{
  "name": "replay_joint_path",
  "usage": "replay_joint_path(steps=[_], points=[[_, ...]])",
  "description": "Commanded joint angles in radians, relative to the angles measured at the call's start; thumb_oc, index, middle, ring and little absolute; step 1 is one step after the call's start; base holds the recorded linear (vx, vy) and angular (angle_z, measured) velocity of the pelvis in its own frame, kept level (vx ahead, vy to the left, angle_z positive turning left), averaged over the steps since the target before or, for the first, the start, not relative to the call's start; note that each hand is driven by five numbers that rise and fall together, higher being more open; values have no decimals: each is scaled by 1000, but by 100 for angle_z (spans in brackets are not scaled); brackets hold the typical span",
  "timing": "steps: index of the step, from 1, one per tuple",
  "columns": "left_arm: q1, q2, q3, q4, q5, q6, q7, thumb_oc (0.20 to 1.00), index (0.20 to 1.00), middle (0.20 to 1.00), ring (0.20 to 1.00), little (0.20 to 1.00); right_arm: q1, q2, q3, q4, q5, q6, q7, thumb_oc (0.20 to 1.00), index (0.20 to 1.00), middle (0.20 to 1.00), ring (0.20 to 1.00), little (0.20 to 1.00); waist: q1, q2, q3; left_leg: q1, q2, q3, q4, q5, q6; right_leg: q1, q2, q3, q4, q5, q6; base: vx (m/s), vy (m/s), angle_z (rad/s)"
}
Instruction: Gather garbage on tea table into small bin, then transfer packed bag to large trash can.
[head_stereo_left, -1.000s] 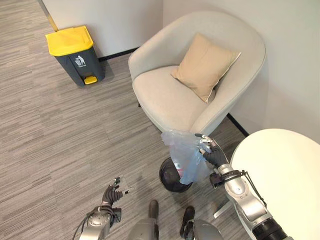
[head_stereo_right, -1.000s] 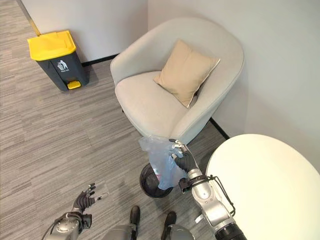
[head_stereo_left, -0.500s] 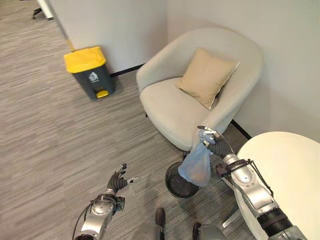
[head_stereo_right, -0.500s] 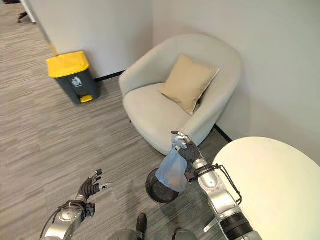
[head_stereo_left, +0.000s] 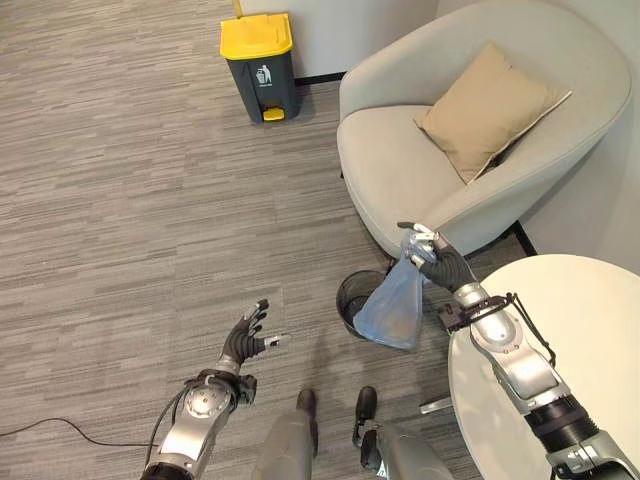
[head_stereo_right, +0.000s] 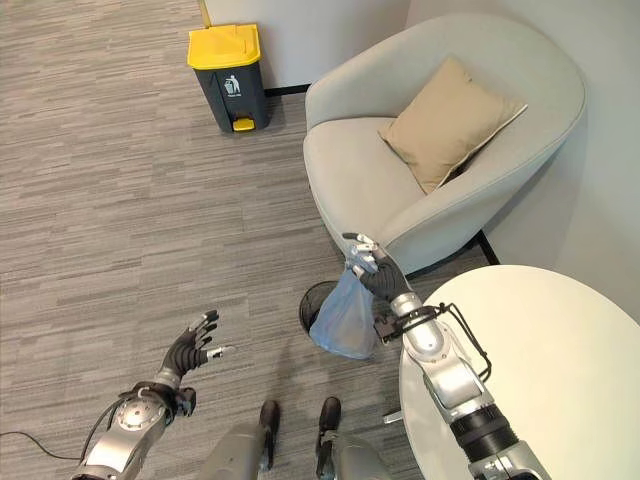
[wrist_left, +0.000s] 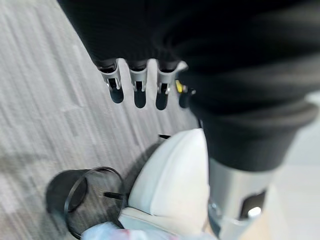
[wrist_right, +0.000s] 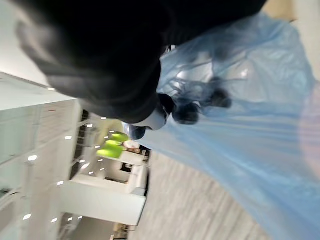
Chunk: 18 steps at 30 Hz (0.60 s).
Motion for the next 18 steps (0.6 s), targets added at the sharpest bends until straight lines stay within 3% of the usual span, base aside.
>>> replay_joint_path(steps=[1, 6, 11, 18], points=[[-5, 47, -49, -104, 56, -72, -25, 1000, 1000, 1000, 1000, 1000, -9, 18, -38, -72, 80, -77, 25, 200, 200, 200, 200, 200, -17, -32, -106, 10, -6, 17, -106, 29, 61, 108, -42, 35, -36, -162, 168, 20, 35, 96], [-52, 62, -106, -168, 104, -81, -49, 1000, 1000, 1000, 1000, 1000, -23, 30, 3, -89, 123, -74, 64, 200, 200, 200, 200, 200, -23, -40, -131, 76, -14, 18, -213, 34, 57, 129, -49, 25, -51, -142, 182, 35, 72, 21], [-83, 55, -136, -174, 110, -82, -52, 1000, 1000, 1000, 1000, 1000, -43, 46, 35, -91, 133, -69, 75, 200, 200, 200, 200, 200, -24, -46, -144, 109, -16, 29, -244, 34, 61, 144, -50, 35, -61, -134, 188, 19, 60, -9], [-186, -7, -231, -142, 77, -76, -41, 1000, 1000, 1000, 1000, 1000, -129, 122, 131, -108, 182, -61, 94, 200, 200, 200, 200, 200, -37, -54, -180, 173, -28, 52, -307, 34, 76, 159, -52, 68, -66, -121, 204, 14, 59, -11]])
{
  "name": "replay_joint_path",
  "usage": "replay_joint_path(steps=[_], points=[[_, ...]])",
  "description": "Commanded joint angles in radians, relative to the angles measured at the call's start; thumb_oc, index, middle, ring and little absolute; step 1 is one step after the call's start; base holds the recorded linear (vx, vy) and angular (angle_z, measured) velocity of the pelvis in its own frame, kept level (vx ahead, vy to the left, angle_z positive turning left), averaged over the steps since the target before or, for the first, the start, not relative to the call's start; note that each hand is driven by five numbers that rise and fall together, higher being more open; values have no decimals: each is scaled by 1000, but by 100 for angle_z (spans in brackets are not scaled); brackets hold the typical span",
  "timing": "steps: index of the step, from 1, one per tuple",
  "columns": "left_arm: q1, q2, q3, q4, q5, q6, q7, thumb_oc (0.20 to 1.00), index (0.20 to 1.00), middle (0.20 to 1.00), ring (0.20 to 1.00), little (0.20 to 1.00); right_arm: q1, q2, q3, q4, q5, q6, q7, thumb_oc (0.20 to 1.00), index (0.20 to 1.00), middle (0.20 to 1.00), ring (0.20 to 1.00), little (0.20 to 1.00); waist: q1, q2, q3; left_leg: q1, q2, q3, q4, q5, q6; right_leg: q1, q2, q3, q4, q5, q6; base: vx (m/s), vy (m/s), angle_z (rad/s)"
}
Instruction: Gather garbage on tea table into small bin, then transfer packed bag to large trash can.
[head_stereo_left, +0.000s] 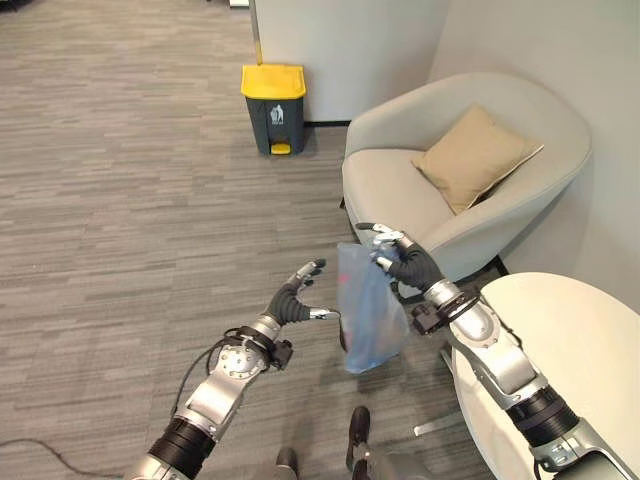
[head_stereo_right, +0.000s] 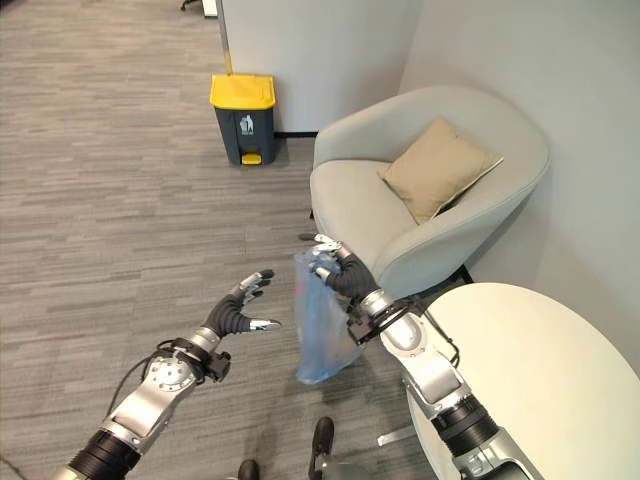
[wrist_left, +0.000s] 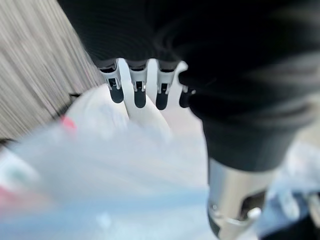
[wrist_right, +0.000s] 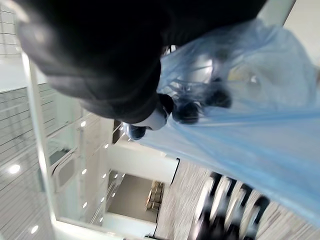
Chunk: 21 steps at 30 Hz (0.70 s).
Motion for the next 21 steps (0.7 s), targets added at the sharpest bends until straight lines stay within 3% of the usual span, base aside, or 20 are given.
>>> replay_joint_path(steps=[1, 15, 20, 21], points=[[-59, -22, -26, 18, 3, -46, 22, 1000, 1000, 1000, 1000, 1000, -104, 53, -8, -70, 73, -65, 0, 200, 200, 200, 200, 200, -7, 15, -56, -25, 22, -12, -15, -42, -29, 115, -10, 32, 61, -248, 95, 25, 49, -14], [-130, -72, -82, 139, 155, -15, 153, 1000, 1000, 1000, 1000, 1000, -293, 207, 133, -73, 177, -82, -23, 200, 200, 200, 200, 200, 26, -1, -71, 8, 14, -15, -57, -27, -18, 133, -18, 38, 55, -239, 103, 8, 21, -2], [-191, -115, -156, 200, 158, -4, 150, 1000, 1000, 1000, 1000, 1000, -346, 269, 194, -53, 207, -79, -31, 200, 200, 200, 200, 200, 35, -15, -72, 4, 11, -21, -55, -27, -14, 131, -23, 35, 59, -237, 105, 3, 11, 3], [-219, -131, -173, 217, 147, -5, 152, 598, 598, 598, 598, 598, -356, 280, 209, -48, 220, -80, -29, 200, 200, 200, 200, 200, 32, -16, -72, 3, 11, -20, -55, -27, -12, 130, -24, 37, 61, -235, 106, 0, 0, 0]])
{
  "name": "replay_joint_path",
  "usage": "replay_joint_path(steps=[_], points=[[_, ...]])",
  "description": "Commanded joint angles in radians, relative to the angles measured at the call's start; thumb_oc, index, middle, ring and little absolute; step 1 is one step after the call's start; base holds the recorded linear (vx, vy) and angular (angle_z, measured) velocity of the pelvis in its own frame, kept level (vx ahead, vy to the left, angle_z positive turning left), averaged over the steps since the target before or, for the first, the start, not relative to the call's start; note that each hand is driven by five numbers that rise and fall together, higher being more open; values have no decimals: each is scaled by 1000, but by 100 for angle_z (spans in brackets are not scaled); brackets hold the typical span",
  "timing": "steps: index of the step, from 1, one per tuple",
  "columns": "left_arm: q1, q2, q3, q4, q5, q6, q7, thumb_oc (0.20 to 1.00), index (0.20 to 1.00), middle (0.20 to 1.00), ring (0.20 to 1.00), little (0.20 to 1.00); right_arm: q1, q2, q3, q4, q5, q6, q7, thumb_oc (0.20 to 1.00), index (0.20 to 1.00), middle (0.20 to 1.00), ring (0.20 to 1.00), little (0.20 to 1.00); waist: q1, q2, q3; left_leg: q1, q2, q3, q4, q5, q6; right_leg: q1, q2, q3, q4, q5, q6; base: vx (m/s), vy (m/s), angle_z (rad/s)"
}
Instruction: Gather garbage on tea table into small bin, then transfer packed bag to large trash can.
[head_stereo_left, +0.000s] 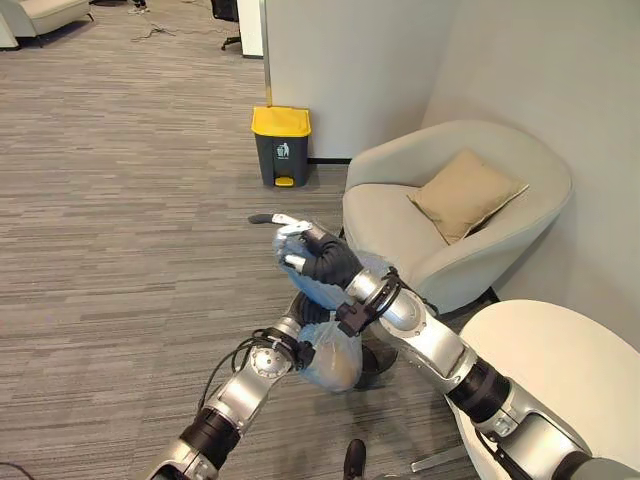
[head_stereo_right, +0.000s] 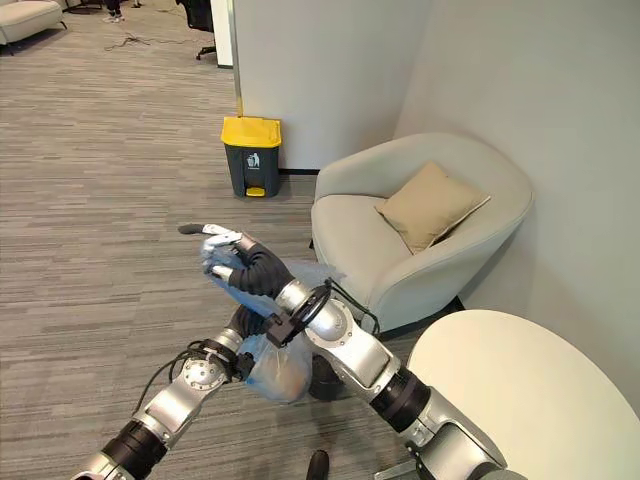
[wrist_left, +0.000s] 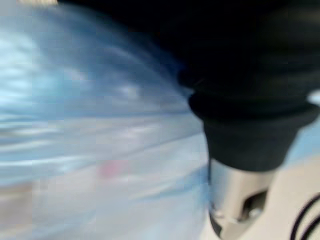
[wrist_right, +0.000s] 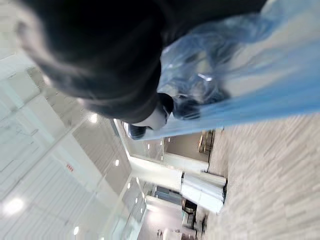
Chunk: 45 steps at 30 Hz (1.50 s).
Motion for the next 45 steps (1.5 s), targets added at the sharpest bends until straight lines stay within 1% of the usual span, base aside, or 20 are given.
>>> replay_joint_path(steps=[1, 3, 6, 9, 10, 11, 12, 13, 15, 16, 17, 18, 20, 21, 22, 25, 29, 35, 38, 45], points=[[-129, -53, -51, 63, 20, -31, 5, 200, 200, 200, 200, 200, -128, 90, -42, -42, 69, -84, -6, 200, 200, 200, 200, 200, -3, 16, 8, -22, 15, -23, -45, -26, -12, 103, -22, 36, 73, -240, 102, 0, 0, 0], [-162, -53, -42, 48, -22, -49, 23, 200, 200, 200, 200, 200, -119, 79, -31, -35, 59, -84, -4, 200, 200, 200, 200, 200, -15, 18, 8, -22, 13, -17, -47, -26, -9, 98, -23, 43, 75, -237, 105, -4, 33, -4], [-142, -28, 10, -5, -58, -62, 40, 200, 200, 200, 200, 200, -82, 40, -41, -28, 21, -73, 10, 200, 200, 200, 200, 200, -26, 25, 4, -13, 11, -8, -50, -30, -8, 101, -25, 51, 71, -235, 107, 27, 36, -9], [-88, -11, 70, -58, -75, -76, 54, 200, 200, 200, 200, 200, -43, -16, -65, -33, -129, -66, 2, 200, 200, 200, 200, 200, -29, 29, -1, -3, 9, -7, -55, -32, -6, 110, -28, 52, 66, -234, 109, 40, 22, -7], [-55, -4, 107, -82, -92, -79, 63, 200, 200, 200, 200, 200, -16, -55, -92, -39, -233, -66, -13, 435, 435, 435, 435, 435, -30, 30, -2, -1, 8, -6, -57, -33, -5, 115, -31, 54, 63, -235, 112, 30, 16, 0], [-53, -4, 108, -83, -92, -78, 63, 200, 200, 200, 200, 200, -15, -55, -92, -39, -234, -66, -14, 435, 435, 435, 435, 435, -30, 30, -3, -1, 8, -6, -57, -33, -5, 115, -30, 54, 63, -235, 112, 31, 11, 1], [-31, -3, 123, -93, -101, -79, 65, 200, 200, 200, 200, 200, 8, -71, -107, -40, -278, -64, -22, 1000, 1000, 1000, 1000, 1000, -30, 31, -3, 1, 7, -8, -58, -34, -3, 118, -32, 53, 62, -235, 112, 0, 0, 0], [-19, -2, 132, -97, -103, -80, 68, 200, 200, 200, 200, 200, 16, -79, -116, -40, -304, -65, -30, 1000, 1000, 1000, 1000, 1000, -30, 32, -4, 2, 6, -8, -59, -34, -3, 120, -32, 53, 62, -236, 113, 30, 9, 0], [32, 7, 181, -113, -116, -86, 81, 200, 200, 200, 200, 200, 43, -139, -162, -85, -466, -77, -74, 1000, 1000, 1000, 1000, 1000, -31, 35, -5, 5, 3, -9, -59, -35, 1, 122, -32, 57, 63, -235, 115, 0, 0, 0], [34, 7, 181, -114, -116, -85, 81, 200, 200, 200, 200, 200, 45, -139, -162, -87, -467, -76, -75, 1000, 1000, 1000, 1000, 1000, -30, 35, -6, 5, 4, -9, -59, -35, 1, 122, -32, 57, 63, -236, 115, 0, 0, 0], [65, 6, 207, -117, -130, -86, 88, 200, 200, 200, 200, 200, 65, -167, -192, -115, -544, -82, -103, 1000, 1000, 1000, 1000, 1000, -31, 36, -7, 6, 3, -9, -59, -36, 2, 122, -32, 58, 63, -236, 116, 0, 0, 0], [81, 1, 219, -116, -148, -87, 90, 200, 200, 200, 200, 200, 77, -180, -207, -127, -577, -80, -114, 1000, 1000, 1000, 1000, 1000, -33, 38, -8, 7, 4, -9, -59, -36, 2, 122, -32, 59, 64, -237, 116, 0, 0, 0], [125, -17, 253, -100, -222, -87, 97, 200, 200, 200, 200, 200, 121, -210, -252, -152, -654, -78, -147, 1000, 1000, 1000, 1000, 1000, -36, 40, -11, 9, 3, -9, -60, -36, 5, 123, -33, 60, 63, -237, 117, 7, 3, -6], [167, -30, 288, -87, -288, -86, 94, 200, 200, 200, 200, 200, 175, -230, -293, -160, -691, -73, -165, 1000, 1000, 1000, 1000, 1000, -40, 41, -11, 11, 2, -8, -59, -36, 7, 125, -32, 62, 63, -237, 117, 8, -5, -10], [182, -31, 301, -84, -302, -85, 95, 200, 200, 200, 200, 200, 193, -239, -307, -164, -705, -68, -169, 1000, 1000, 1000, 1000, 1000, -42, 42, -13, 12, 2, -8, -59, -37, 7, 126, -32, 62, 62, -237, 117, 12, -5, -8], [226, -35, 347, -67, -345, -77, 76, 200, 200, 200, 200, 200, 278, -268, -365, -149, -724, -59, -168, 1000, 1000, 1000, 1000, 1000, -49, 44, -14, 15, 2, -5, -62, -36, 8, 127, -33, 64, 61, -237, 119, 2, -2, -5], [314, -15, 453, -15, -348, -57, 7, 200, 200, 200, 200, 200, 500, -261, -502, 7, -666, -31, -134, 1000, 1000, 1000, 1000, 1000, -61, 50, -13, 16, 2, -3, -63, -35, 7, 129, -33, 59, 57, -238, 121, -7, -15, 3], [374, 8, 511, 9, -336, -42, -45, 200, 200, 200, 200, 200, 598, -248, -543, 126, -611, -10, -85, 1000, 1000, 1000, 1000, 1000, -63, 54, -6, 10, 3, -5, -59, -33, 4, 127, -34, 55, 61, -241, 118, -7, -7, -1], [423, 23, 562, 48, -320, -36, -74, 200, 200, 200, 200, 200, 654, -238, -567, 233, -584, 8, -55, 1000, 1000, 1000, 1000, 1000, -60, 60, 4, 5, 2, -12, -53, -32, 1, 126, -35, 48, 64, -244, 115, -28, -31, 3], [483, 20, 629, 108, -320, -31, -84, 200, 200, 200, 200, 200, 689, -238, -587, 302, -573, 14, -36, 1000, 1000, 1000, 1000, 1000, -50, 69, 22, -3, 4, -26, -31, -35, -1, 127, -33, 43, 76, -258, 106, -16, -29, 2]])
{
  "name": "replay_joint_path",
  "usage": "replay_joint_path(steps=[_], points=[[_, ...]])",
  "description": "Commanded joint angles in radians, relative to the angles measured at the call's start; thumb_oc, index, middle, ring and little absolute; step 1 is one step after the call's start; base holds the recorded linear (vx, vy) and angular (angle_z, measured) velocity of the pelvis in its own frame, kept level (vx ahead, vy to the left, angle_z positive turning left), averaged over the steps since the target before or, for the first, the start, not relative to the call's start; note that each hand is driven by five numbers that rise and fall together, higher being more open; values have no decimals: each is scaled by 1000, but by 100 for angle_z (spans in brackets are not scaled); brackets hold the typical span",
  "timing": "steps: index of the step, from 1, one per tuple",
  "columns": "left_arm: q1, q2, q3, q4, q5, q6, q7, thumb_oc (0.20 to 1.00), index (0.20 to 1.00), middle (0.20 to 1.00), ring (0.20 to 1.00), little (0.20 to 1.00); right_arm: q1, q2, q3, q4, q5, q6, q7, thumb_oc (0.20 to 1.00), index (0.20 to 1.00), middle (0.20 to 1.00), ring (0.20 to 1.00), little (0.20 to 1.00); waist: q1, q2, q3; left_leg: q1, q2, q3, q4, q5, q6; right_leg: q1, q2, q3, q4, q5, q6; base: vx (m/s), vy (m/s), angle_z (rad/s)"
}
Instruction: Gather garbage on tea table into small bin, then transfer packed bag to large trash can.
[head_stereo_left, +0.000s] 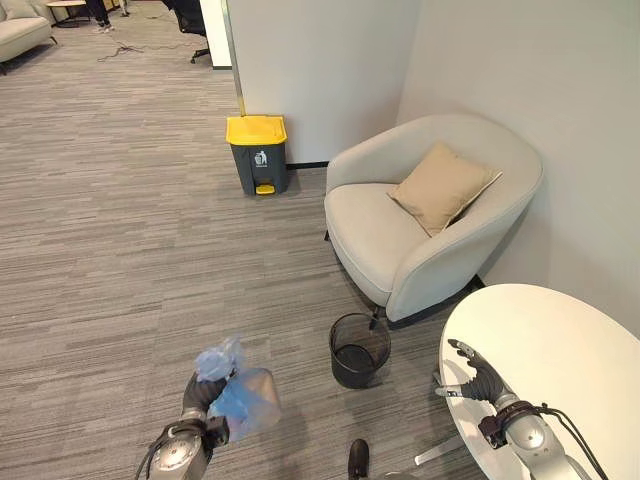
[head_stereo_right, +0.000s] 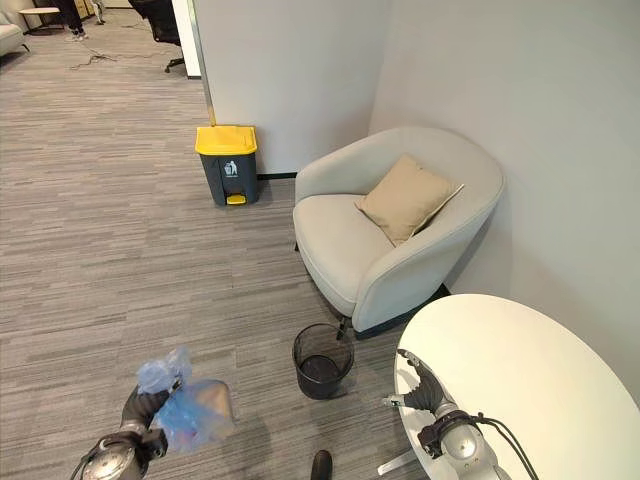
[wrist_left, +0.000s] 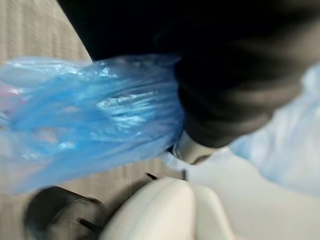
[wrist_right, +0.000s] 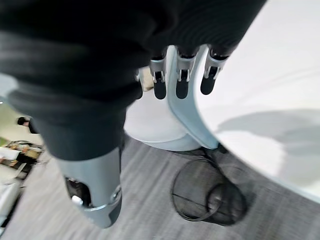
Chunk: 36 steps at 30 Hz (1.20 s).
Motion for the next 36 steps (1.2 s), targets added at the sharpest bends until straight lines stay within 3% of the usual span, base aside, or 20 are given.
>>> replay_joint_path(steps=[1, 5, 6, 8, 11, 12, 13, 15, 18, 21, 22, 23, 26, 32, 36], points=[[-46, 25, 49, -8, -4, -50, -13, 200, 200, 200, 200, 200, -57, -4, -18, -36, 34, -31, -3, 1000, 1000, 1000, 1000, 1000, 8, 3, 8, -62, -14, -56, 57, -56, -20, 113, -56, 23, 96, -236, 74, -46, -46, 10], [-46, 22, 67, 32, -24, -51, -1, 200, 200, 200, 200, 200, -78, -7, -24, -11, 48, -31, -21, 1000, 1000, 1000, 1000, 1000, 27, 4, 67, -143, -20, -74, 150, -63, -29, 86, -65, 7, 108, -239, 65, -153, -44, 21], [-73, 30, 63, 46, -25, -56, 9, 200, 200, 200, 200, 200, -93, -8, -34, -3, 61, -34, -45, 1000, 1000, 1000, 1000, 1000, 33, 1, 99, -211, -21, -69, 202, -57, -46, 60, -76, -22, 113, -236, 61, -244, -31, 43], [-83, 31, 61, 46, -29, -59, 14, 200, 200, 200, 200, 200, -101, -6, -37, 7, 67, -34, -53, 1000, 1000, 1000, 1000, 1000, 34, 2, 107, -245, -18, -61, 226, -53, -52, 47, -84, -40, 115, -233, 61, -157, -9, 50], [-97, 39, 49, 43, -22, -61, 15, 200, 200, 200, 200, 200, -91, -13, -48, 22, 60, -29, -77, 1000, 1000, 1000, 1000, 1000, 27, 7, 118, -283, 28, 58, 264, -58, -48, 27, -113, -122, 123, -233, 61, -83, 26, 60], [-97, 39, 49, 43, -22, -61, 15, 200, 200, 200, 200, 200, -91, -13, -48, 22, 59, -29, -77, 1000, 1000, 1000, 1000, 1000, 27, 8, 117, -285, 28, 58, 266, -60, -48, 26, -113, -122, 123, -233, 61, 31, 32, 81], [-110, 45, 37, 54, -13, -56, 10, 200, 200, 200, 200, 200, -80, -9, -49, 29, 57, -26, -82, 1000, 1000, 1000, 1000, 1000, 11, 14, 117, -271, 59, 130, 272, -88, -49, 31, -120, -157, 128, -246, 71, 50, 49, 101], [-136, 52, 16, 77, 0, -55, 8, 200, 200, 200, 200, 200, -81, -2, -45, 36, 59, -23, -87, 1000, 1000, 1000, 1000, 1000, -6, 21, 116, -265, 67, 161, 255, -88, -44, 27, -128, -184, 134, -246, 77, 48, 99, 92], [-154, 54, -8, 77, 17, -59, 14, 200, 200, 200, 200, 200, -107, 7, -23, 58, 54, -14, -98, 1000, 1000, 1000, 1000, 1000, -5, 22, 118, -274, 58, 146, 248, -94, -30, 25, -145, -190, 152, -246, 84, 71, 179, 53], [-169, 66, -17, 62, 38, -58, 15, 200, 200, 200, 200, 200, -128, 33, -7, 65, 48, -10, -102, 1000, 1000, 1000, 1000, 1000, 8, 15, 122, -262, 26, 140, 233, -113, 0, 2, -192, -182, 257, -254, 104, 112, 262, 25], [-189, 85, -26, 61, 55, -59, 19, 200, 200, 200, 200, 200, -127, 47, -6, 56, 49, -12, -105, 1000, 1000, 1000, 1000, 1000, 4, 9, 132, -247, 13, 126, 227, -122, 8, -23, -210, -161, 350, -259, 113, 105, 233, 19], [-210, 99, -40, 57, 65, -60, 20, 200, 200, 200, 200, 200, -119, 56, -9, 49, 55, -13, -106, 1000, 1000, 1000, 1000, 1000, -18, 5, 145, -239, 1, 106, 217, -106, 18, -78, -178, -96, 398, -236, 103, 79, 163, 25], [-234, 106, -45, 60, 62, -66, 24, 200, 200, 200, 200, 200, -122, 55, -10, 50, 73, -18, -108, 1000, 1000, 1000, 1000, 1000, -42, 7, 151, -215, -11, 71, 212, -122, 19, -132, -143, -38, 373, -224, 97, 142, 59, 82], [-246, 99, -39, 81, 58, -67, 43, 200, 200, 200, 200, 200, -151, 44, 9, 54, 76, -11, -111, 1000, 1000, 1000, 1000, 1000, -52, -8, 180, -131, -64, 12, 201, -188, 32, -248, -134, -33, 238, -121, 119, 254, 4, 14], [-231, 75, -40, 88, 64, -64, 39, 200, 200, 200, 200, 200, -148, 35, 13, 47, 69, -4, -106, 1000, 1000, 1000, 1000, 1000, -64, -2, 182, -62, -91, -35, 206, -246, 30, -295, -121, -40, 174, -79, 136, 394, -52, 41]])
